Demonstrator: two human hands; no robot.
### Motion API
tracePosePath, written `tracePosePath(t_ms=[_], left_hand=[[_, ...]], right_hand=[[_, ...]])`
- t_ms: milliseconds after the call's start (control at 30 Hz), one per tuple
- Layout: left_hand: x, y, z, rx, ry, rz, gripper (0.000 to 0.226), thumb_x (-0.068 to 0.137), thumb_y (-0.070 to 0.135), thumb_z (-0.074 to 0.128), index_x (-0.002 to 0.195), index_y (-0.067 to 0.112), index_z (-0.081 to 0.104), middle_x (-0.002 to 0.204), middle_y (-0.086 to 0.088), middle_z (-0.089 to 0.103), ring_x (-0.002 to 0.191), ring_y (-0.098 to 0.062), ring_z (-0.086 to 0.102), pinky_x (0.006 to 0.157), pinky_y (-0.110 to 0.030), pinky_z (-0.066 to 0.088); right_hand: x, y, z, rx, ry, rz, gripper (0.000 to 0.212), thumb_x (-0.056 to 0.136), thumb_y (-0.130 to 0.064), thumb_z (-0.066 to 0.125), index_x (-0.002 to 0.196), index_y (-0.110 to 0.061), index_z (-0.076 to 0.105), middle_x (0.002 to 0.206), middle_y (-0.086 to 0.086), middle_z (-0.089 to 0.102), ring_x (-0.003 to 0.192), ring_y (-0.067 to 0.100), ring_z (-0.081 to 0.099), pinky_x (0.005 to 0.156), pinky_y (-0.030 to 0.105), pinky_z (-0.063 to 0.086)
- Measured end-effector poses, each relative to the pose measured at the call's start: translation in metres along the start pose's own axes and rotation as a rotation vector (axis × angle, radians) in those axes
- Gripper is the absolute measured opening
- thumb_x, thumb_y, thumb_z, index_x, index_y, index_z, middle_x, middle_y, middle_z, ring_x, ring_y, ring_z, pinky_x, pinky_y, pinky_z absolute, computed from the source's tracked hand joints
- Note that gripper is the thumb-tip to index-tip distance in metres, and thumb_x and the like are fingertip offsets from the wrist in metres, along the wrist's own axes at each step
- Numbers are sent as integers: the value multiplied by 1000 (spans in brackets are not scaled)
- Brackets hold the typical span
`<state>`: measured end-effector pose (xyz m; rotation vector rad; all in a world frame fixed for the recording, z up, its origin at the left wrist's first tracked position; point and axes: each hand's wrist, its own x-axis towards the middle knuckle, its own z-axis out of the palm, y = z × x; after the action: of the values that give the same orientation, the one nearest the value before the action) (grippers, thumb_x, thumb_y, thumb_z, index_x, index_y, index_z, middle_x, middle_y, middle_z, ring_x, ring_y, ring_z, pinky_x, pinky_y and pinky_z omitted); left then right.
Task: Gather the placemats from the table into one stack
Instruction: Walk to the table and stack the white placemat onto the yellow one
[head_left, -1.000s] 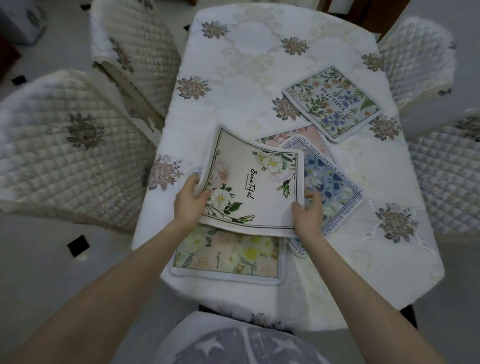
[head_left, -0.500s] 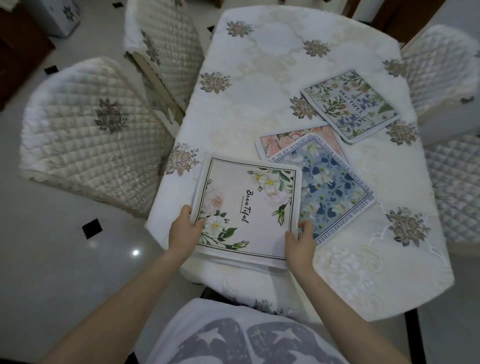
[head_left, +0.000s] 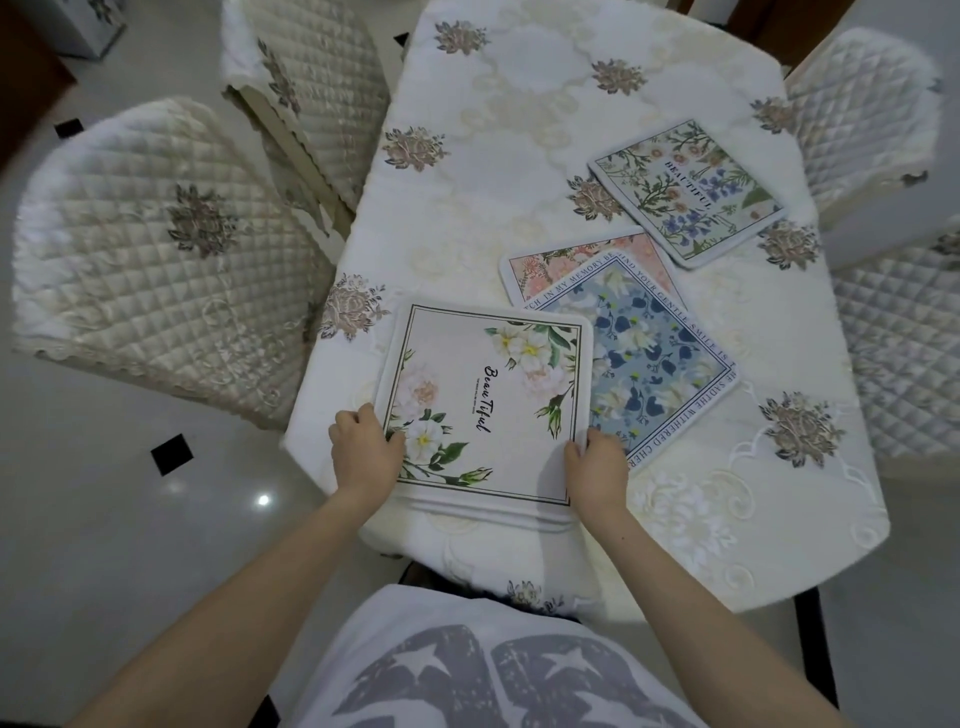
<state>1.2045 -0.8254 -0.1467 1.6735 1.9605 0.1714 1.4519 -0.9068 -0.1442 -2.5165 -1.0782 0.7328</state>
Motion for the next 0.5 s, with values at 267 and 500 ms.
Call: tracePosePath(t_ms=[267, 500], left_hand=[[11, 4, -5, 60, -80, -30, 37, 86, 16, 58, 114, -4, 45, 120, -24, 42, 108, -37, 41, 83, -42, 43], [22, 39, -9, 180, 36, 255, 60, 76, 14, 62, 131, 3, 41, 121, -21, 44, 111, -36, 40, 90, -41, 39]], right_hand=[[5, 0, -3, -3, -38, -43, 39, 94, -7, 45, 60, -16, 31, 85, 11, 46, 59, 20, 37, 61, 27, 27], [12, -1, -21, 45, 12, -34, 24, 91, -8, 47, 67, -8, 48, 54, -1, 41, 50, 17, 40, 45, 25, 24]])
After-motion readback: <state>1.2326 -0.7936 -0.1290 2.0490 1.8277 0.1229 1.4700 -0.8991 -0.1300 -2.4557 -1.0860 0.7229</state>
